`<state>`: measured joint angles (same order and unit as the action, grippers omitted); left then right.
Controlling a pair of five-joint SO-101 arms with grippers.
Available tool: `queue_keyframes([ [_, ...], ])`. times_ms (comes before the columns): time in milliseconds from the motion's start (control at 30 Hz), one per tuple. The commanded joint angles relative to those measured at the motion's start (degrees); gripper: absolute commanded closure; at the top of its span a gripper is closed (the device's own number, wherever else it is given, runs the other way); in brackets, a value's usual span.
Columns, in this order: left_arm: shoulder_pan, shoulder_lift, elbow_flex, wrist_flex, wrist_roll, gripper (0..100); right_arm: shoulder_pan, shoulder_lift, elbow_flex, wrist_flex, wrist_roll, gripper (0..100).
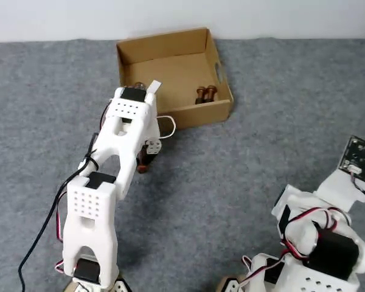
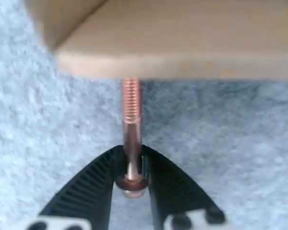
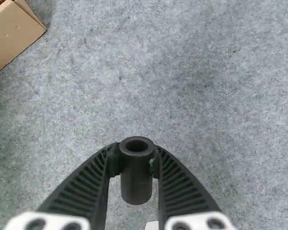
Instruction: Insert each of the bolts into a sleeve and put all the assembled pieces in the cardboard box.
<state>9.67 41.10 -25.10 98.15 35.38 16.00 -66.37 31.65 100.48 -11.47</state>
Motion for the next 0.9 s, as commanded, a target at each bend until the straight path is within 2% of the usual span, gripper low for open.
queue_keyframes([
  [0,1.6,-5.3,-1.2,2.4,9.9,100,0.5,0.0,-0.5,-0.1,-0.4,99.1],
  [200,3.4,-11.9,-0.6,2.3,31.4,100,0.5,0.0,-0.5,-0.1,-0.4,99.1],
  [333,2.2,-13.3,-0.5,2.3,46.8,100,0.5,0.1,-0.5,-0.1,-0.4,99.1],
  [433,-0.1,-13.4,0.4,2.4,54.9,99,0.5,0.1,-0.5,-0.1,-0.4,99.1],
  [600,-1.1,-13.7,5.1,2.4,58.7,99,0.5,0.0,-0.5,-0.1,-0.4,99.1],
  [800,-1.2,-13.8,6.5,2.4,58.3,99,0.5,-0.1,-0.5,-0.1,-0.4,99.1],
  [867,-1.1,-13.8,6.5,2.4,57.4,96,0.5,-0.1,-0.5,-0.1,-0.4,99.1],
])
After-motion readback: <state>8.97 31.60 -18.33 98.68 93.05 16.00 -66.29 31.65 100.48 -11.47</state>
